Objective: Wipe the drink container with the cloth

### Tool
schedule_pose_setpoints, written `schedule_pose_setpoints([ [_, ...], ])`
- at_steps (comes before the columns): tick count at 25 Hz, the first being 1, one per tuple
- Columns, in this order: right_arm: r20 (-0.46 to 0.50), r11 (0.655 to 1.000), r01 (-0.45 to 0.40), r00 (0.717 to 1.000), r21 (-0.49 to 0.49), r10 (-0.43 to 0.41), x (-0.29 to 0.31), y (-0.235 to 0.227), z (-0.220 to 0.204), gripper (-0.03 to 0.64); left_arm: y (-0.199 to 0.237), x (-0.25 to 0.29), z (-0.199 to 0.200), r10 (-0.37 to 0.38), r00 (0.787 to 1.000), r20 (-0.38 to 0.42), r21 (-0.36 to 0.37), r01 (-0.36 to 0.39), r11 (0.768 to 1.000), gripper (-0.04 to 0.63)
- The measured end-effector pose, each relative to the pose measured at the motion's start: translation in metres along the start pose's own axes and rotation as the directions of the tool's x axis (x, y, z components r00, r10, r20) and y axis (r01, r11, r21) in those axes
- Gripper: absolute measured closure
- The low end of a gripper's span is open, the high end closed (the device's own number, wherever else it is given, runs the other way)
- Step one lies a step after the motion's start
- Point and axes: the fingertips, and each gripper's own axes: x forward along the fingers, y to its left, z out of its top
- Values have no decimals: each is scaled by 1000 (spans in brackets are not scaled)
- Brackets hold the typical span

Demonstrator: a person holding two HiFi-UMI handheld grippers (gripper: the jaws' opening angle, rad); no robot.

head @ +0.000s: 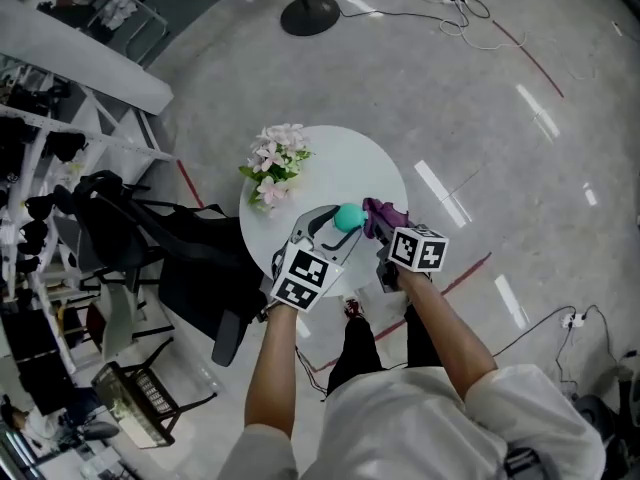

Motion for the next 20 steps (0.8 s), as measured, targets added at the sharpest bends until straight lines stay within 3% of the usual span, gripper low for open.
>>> schedule_pose_setpoints([
  [2, 15, 1000, 16, 1000, 27, -16, 8, -8, -5, 513, 4, 1, -1, 8, 1000, 16, -4, -8, 1000, 373],
  [7, 14, 988, 125, 992, -91, -124, 28, -30, -11, 515, 8, 3, -1, 47, 996, 71, -36, -44, 998, 371],
  [10, -14, 977, 180, 983, -110, -183, 40, -47, -23, 515, 7, 2, -1, 43, 995, 86, -43, -40, 998, 371],
  [20, -109, 958, 165, 975, -235, -195, 64, -65, -31, 520, 9, 1, -3, 48, 992, 120, -67, -40, 997, 371],
])
